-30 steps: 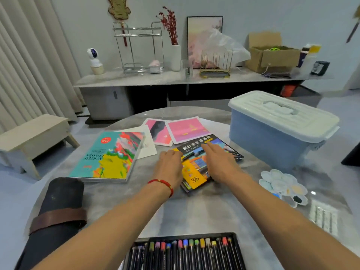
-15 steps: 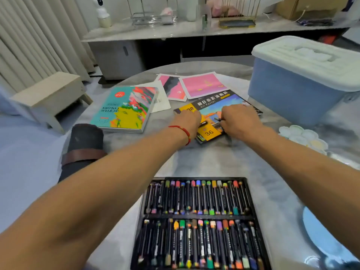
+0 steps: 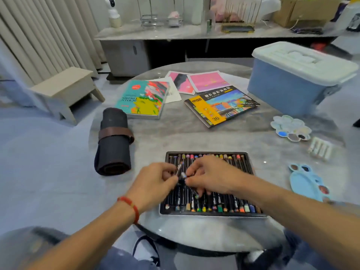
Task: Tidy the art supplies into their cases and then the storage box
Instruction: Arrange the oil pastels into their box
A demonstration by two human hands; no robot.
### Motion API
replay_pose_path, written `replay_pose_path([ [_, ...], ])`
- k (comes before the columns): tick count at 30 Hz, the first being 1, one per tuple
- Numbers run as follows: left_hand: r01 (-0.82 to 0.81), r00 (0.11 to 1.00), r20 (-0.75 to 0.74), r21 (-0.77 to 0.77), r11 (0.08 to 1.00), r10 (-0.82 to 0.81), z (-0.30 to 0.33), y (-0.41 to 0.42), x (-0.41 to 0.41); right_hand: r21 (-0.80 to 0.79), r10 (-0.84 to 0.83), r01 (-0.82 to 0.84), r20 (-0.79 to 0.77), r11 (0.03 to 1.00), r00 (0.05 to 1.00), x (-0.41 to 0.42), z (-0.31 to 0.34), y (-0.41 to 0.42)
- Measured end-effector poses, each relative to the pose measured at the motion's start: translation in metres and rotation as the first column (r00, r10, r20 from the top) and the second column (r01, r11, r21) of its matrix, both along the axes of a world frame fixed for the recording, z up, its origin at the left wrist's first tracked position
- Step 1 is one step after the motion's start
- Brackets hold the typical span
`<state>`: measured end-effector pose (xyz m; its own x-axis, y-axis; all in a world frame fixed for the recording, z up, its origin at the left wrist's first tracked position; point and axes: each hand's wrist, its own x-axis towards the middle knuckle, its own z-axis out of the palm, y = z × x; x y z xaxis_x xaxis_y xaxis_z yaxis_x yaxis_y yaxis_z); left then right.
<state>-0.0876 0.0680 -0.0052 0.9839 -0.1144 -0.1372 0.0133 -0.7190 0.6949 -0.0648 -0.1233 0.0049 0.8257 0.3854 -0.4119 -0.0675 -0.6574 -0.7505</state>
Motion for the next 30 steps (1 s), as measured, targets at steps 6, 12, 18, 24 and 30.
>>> replay_pose_path([
  [6,-0.051,0.998,0.048,0.034,0.998,0.05,-0.011,-0.002,-0.039,-0.195,0.062,-0.012,0.255,0.981,0.965,-0.028,-0.011,0.015],
  [12,0.051,0.998,0.025,0.13,0.99,-0.055,-0.012,-0.002,-0.035,-0.158,0.075,-0.029,0.294,0.987,0.953,-0.028,-0.017,0.014],
  [18,0.085,0.996,-0.011,0.22,0.972,-0.084,-0.016,0.004,-0.026,-0.226,0.134,-0.061,0.321,0.972,0.937,-0.031,-0.019,0.012],
  [24,0.048,0.998,-0.059,0.198,0.979,-0.037,-0.021,0.008,-0.021,-0.283,0.105,-0.036,0.231,0.958,0.967,-0.021,-0.016,0.014],
  [30,0.057,0.995,-0.092,0.253,0.966,-0.034,-0.021,0.007,-0.017,-0.362,0.152,-0.063,0.222,0.93,0.963,-0.021,-0.009,0.018],
])
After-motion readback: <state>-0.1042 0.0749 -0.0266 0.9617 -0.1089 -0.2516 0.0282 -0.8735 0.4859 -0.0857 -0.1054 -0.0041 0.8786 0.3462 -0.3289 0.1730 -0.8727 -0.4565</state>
